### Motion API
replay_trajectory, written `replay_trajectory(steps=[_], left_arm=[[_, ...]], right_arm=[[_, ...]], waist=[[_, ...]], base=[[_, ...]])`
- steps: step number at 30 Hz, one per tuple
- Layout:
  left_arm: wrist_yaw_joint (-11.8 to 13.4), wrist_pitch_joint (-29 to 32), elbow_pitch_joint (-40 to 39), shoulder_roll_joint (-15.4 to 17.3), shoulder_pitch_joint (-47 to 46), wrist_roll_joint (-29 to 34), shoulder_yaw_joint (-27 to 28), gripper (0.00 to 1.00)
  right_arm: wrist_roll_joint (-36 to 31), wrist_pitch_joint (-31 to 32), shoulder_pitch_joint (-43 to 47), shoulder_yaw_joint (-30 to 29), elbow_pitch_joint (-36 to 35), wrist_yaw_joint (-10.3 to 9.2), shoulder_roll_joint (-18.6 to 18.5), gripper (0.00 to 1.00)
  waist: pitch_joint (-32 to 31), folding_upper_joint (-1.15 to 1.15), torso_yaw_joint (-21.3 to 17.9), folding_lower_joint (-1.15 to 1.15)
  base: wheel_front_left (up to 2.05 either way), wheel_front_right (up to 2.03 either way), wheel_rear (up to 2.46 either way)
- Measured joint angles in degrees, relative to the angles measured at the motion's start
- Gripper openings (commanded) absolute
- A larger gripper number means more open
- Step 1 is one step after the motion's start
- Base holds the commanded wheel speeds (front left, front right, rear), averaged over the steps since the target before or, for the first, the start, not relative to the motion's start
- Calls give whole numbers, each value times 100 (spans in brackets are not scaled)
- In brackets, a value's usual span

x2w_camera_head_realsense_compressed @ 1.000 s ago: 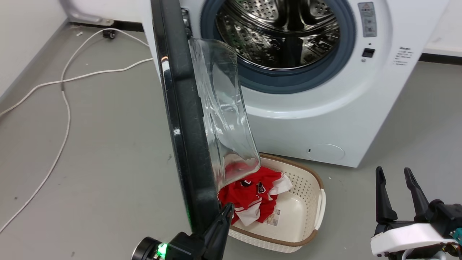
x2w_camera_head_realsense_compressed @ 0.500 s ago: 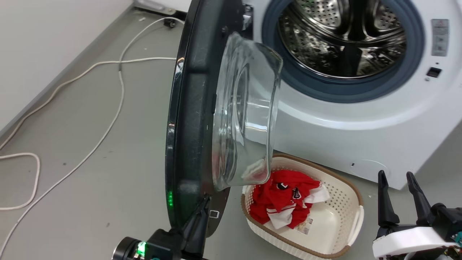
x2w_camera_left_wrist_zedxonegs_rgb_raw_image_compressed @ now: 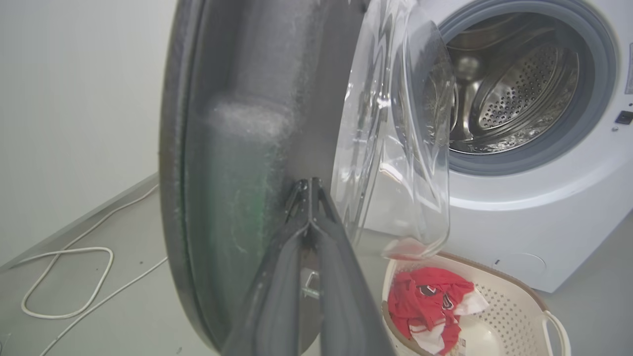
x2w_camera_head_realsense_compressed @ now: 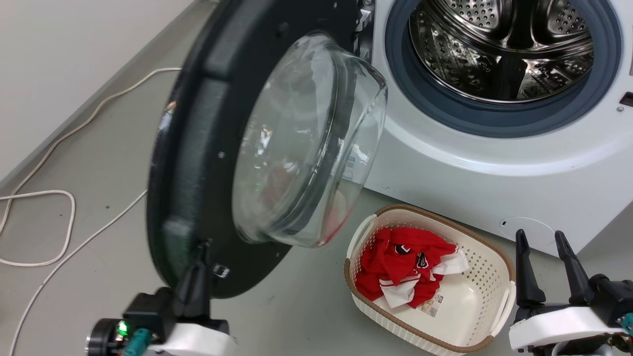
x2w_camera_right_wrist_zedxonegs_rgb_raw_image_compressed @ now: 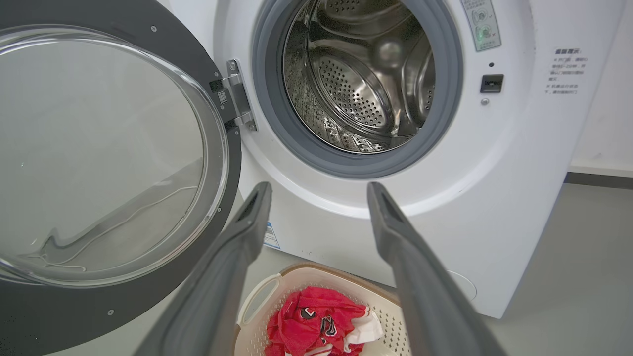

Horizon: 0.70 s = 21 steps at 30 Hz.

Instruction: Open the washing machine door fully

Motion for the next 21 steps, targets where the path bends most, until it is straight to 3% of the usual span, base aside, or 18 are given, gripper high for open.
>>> replay_trajectory(steps=[9,21], left_arm=[[89,-278,654,224,-521,-378,783,0],[-55,-620,1982,623,-1494,-793,1560,0]], right_arm=[[0,25,-64,8,-9,0,0,100],[-109,82,-261,73,-60,0,-1,100]], waist=[[164,0,-135,0],[493,0,-384,0]], base=[[0,0,0],[0,0,0]])
